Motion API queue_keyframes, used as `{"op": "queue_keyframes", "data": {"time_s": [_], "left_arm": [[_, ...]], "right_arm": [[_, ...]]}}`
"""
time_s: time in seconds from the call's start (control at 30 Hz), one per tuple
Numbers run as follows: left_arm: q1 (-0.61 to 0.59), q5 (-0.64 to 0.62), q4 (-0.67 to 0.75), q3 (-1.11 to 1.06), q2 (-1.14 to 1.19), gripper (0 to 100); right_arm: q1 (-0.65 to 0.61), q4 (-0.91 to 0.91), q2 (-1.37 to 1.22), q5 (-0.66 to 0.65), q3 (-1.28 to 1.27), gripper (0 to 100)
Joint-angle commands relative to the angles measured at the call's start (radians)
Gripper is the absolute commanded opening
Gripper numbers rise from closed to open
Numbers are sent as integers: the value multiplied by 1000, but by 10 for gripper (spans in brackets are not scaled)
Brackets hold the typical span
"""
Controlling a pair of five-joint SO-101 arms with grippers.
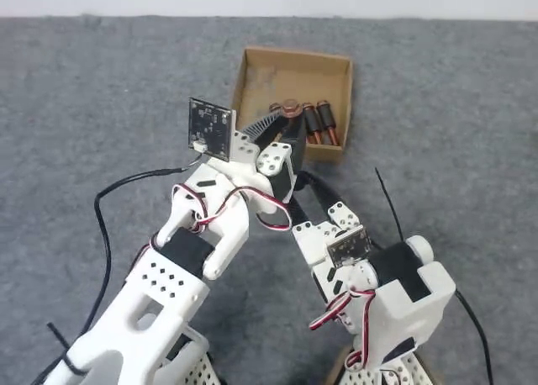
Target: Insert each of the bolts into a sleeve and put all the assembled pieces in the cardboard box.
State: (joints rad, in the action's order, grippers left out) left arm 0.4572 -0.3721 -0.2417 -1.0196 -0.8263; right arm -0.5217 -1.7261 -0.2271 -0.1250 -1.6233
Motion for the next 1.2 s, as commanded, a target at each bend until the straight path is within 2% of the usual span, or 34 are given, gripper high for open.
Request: {"op": "queue_keyframes", "data": {"time_s": [0.0, 0.97, 1.17], "left_arm": [[2, -11, 41, -16, -6, 11], [-25, -11, 46, -42, -8, 11], [-58, -14, 175, -122, -8, 11]], "right_arm": [[15, -30, 15, 12, 9, 6], [21, -31, 16, 11, 9, 6], [21, -31, 16, 11, 9, 6]]}}
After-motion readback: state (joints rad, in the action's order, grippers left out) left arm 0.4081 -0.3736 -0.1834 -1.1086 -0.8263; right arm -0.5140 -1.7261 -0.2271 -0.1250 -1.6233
